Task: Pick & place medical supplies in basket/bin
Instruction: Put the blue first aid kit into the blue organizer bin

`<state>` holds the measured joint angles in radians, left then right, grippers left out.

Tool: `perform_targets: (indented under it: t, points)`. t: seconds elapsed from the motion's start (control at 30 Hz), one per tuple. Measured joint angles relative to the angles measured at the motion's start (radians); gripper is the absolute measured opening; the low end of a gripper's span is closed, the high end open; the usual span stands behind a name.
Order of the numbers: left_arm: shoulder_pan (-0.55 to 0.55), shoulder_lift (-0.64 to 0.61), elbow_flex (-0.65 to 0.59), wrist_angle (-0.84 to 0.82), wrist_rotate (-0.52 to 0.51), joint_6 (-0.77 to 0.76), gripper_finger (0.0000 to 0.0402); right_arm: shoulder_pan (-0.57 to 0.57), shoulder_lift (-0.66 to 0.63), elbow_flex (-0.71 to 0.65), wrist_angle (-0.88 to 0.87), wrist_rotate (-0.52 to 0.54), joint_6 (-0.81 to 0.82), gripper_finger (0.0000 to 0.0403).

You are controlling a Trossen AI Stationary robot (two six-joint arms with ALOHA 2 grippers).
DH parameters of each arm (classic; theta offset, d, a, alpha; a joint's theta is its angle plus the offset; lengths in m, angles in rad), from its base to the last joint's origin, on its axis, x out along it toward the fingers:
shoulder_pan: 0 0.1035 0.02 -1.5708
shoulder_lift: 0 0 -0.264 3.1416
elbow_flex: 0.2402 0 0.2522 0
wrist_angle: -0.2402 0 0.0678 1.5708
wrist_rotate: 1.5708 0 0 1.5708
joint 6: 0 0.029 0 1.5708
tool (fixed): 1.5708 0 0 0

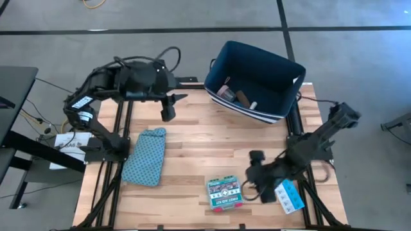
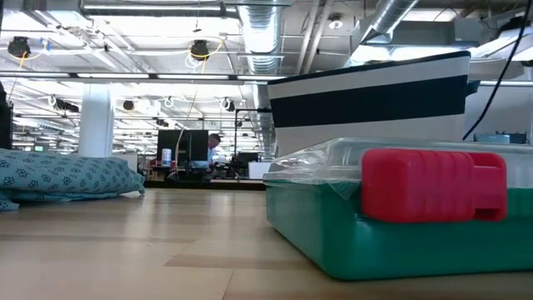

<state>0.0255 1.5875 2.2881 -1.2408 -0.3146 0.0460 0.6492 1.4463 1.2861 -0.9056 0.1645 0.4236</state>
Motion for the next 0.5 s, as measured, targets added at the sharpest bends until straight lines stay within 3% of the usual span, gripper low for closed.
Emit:
perform_targets:
  t: [0.2,0.5]
  points:
    - [-0.041,0.005,-0.109,0.022,-0.006,-0.04,0.0123,-0.079,0.161,0.0,0.138,-0.277,-0.069,0.0235]
    - [-0.086,0.003,-0.166,0.014,-0.015,-0.097,0.0123,-0.25,0.229,0.0,0.141,-0.286,-0.107,0.0235]
